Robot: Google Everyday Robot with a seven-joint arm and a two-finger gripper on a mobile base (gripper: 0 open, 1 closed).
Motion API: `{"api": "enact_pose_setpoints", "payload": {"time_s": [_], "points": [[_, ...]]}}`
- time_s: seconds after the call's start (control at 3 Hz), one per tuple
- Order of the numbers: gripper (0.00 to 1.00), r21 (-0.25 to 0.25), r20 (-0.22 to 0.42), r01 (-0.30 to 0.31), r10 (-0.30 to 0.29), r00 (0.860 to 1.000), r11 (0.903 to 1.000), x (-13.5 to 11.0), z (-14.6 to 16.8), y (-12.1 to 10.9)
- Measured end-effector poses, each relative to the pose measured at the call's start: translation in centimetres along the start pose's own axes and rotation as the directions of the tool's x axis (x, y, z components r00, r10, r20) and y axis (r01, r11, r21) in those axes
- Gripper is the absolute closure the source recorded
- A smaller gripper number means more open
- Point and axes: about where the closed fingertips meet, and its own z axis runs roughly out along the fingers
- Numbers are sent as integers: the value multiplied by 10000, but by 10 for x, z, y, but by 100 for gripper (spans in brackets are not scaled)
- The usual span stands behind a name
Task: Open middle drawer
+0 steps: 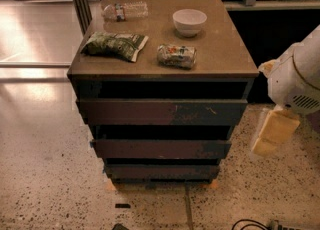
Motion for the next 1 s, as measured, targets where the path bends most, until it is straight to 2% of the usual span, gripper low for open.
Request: {"api": "enact_pose_setpoints", "payload": {"time_s": [0.33,0.67,1.0], "points": [[0,-740,107,-520,529,9985,9959,16,66,39],[0,-1000,-101,-543,535,9985,9935,25,80,54],[0,-1002,-99,-544,537,9985,9935,25,80,54]]}}
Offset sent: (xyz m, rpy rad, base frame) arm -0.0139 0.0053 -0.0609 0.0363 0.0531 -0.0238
